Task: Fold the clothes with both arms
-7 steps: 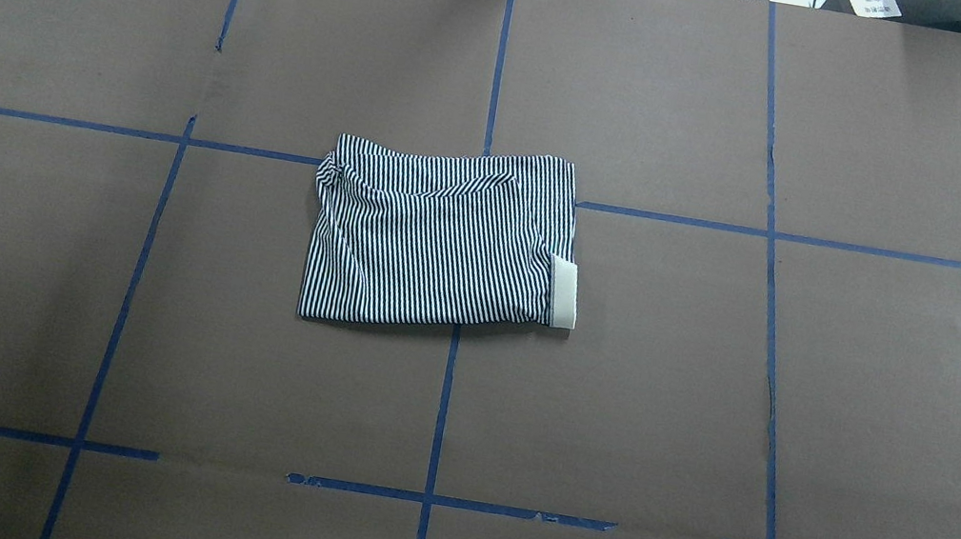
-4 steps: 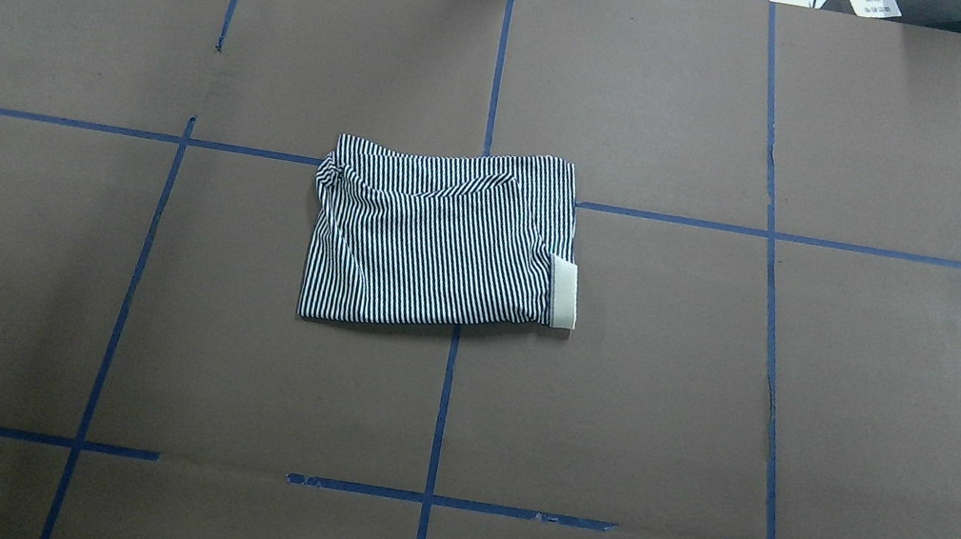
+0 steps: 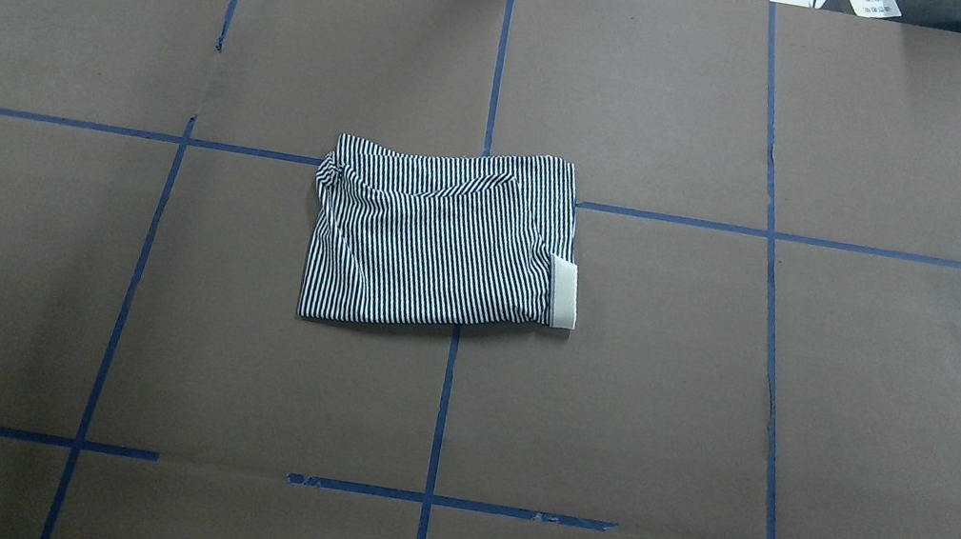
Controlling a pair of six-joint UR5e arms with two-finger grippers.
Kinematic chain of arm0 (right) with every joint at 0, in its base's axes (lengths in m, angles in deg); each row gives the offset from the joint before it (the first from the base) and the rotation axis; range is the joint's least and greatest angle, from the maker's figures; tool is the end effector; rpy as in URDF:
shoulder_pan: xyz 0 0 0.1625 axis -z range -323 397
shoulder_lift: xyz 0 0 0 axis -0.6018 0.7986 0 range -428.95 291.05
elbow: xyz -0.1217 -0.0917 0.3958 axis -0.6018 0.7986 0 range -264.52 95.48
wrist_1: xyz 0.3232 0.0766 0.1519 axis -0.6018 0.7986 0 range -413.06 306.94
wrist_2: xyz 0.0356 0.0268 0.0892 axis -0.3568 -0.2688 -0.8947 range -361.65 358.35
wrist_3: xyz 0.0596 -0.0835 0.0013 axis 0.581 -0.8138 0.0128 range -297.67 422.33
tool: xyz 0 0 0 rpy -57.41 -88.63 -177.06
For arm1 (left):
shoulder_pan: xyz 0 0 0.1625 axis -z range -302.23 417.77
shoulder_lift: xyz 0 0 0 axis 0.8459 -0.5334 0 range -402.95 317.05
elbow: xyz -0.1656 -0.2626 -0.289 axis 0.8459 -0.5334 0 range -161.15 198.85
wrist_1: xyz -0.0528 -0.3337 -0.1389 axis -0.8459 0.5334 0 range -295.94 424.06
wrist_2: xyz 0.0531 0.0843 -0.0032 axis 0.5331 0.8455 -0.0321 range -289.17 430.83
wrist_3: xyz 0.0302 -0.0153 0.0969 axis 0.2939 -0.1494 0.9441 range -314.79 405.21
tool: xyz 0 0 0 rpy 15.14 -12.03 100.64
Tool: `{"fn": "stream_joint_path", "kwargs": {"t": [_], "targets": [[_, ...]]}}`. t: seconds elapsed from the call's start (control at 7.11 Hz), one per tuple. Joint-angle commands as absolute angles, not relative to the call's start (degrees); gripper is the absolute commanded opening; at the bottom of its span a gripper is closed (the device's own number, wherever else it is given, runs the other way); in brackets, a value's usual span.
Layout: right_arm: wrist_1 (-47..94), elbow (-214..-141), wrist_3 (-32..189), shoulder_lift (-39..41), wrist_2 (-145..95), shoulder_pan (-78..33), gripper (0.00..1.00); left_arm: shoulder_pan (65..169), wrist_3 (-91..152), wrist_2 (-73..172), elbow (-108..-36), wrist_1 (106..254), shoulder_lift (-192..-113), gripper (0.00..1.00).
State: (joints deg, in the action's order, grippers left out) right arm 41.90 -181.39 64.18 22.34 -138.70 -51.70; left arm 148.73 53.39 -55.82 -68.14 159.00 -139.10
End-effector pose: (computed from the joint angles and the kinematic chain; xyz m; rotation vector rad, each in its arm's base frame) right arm 0.0485 -0.4306 0.6223 -0.0125 -0.8211 0.0048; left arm -0.0803 -0.4941 0.6331 0.1868 0.6264 0.1665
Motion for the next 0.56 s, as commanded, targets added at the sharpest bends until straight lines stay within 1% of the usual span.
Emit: {"fn": "stream_joint_path", "kwargs": {"t": [0.0,0.42], "targets": [[42.0,-179.8,60.0,22.2,-138.6,-51.8,1.00,148.7,53.4,-55.8,-68.2,159.1,-139.0,1.00],[41.9,-179.8,60.2,22.5,-138.6,-51.8,1.00,148.7,50.5,-55.9,-67.8,159.1,-138.8,1.00]]}}
